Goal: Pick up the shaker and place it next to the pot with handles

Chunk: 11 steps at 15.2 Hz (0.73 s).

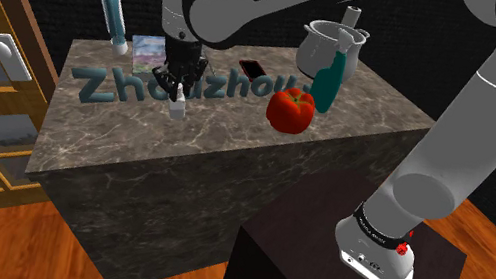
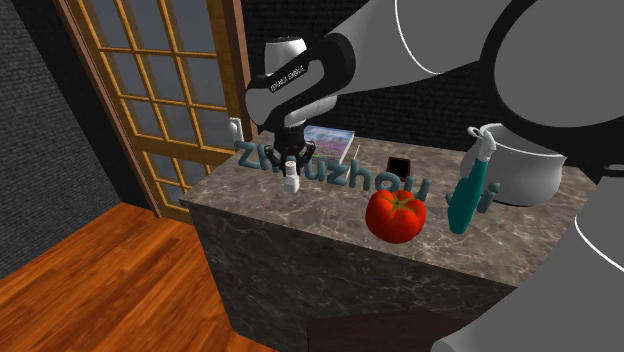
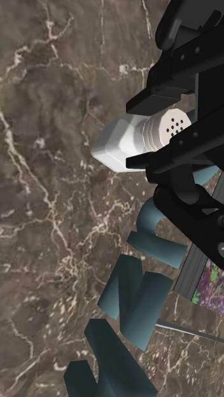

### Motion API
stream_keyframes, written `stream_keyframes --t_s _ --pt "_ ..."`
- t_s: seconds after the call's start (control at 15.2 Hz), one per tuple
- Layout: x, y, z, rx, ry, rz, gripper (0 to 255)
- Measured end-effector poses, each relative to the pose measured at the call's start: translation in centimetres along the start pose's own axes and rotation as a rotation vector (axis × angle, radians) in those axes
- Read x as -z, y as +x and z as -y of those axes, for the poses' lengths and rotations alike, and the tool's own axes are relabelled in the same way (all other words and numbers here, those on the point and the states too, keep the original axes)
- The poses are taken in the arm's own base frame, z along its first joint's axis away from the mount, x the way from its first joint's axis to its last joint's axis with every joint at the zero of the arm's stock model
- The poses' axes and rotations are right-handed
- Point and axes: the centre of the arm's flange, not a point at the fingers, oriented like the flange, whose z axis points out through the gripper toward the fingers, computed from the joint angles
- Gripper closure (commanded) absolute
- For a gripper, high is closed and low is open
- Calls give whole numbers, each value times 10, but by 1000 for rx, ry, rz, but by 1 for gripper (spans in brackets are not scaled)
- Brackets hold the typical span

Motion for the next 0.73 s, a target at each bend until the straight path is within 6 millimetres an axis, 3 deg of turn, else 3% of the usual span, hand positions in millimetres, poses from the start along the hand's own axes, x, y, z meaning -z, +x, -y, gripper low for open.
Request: stream_keyframes --t_s 0.33,0.73 --pt "0 0 0 0 0 0 255" --pt "26 4 0 0 0 0 255"
